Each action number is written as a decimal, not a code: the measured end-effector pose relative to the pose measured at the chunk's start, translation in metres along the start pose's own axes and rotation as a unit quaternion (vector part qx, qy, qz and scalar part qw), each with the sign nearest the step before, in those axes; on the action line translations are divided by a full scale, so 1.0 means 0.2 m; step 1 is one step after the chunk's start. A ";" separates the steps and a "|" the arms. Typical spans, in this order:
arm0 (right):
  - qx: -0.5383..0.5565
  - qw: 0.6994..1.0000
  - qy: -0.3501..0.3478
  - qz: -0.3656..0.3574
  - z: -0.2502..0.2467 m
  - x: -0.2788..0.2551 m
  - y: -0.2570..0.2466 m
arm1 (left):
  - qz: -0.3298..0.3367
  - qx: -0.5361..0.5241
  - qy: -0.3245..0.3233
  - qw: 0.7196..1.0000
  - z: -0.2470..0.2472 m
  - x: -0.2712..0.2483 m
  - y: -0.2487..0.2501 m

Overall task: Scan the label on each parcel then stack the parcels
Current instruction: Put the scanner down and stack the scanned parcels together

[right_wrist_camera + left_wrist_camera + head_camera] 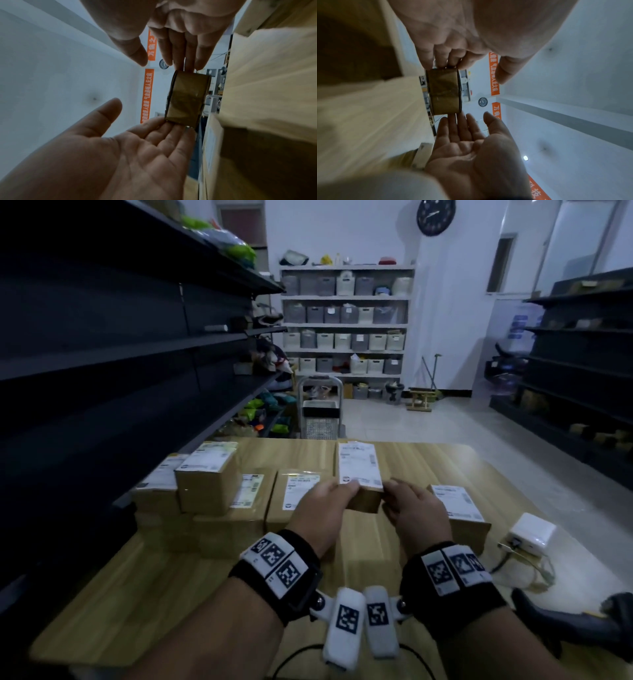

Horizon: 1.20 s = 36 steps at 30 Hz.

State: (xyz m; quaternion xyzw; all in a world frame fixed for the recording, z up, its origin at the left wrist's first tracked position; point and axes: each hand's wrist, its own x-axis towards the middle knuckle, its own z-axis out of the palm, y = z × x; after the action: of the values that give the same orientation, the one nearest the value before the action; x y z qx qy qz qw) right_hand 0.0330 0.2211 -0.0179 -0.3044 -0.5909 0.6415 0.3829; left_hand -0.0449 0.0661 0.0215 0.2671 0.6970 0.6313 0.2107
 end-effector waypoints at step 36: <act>-0.172 0.961 -0.216 -0.008 0.83 -0.20 0.02 | 0.092 0.244 0.183 0.948 -1.02 0.00 -0.10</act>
State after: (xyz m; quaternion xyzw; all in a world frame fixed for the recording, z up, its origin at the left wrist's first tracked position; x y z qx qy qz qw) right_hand -0.0871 0.0994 -0.0042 -0.2155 -0.7629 0.5781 0.1933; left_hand -0.1756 -0.0925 0.0259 0.2530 0.8288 0.4964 -0.0511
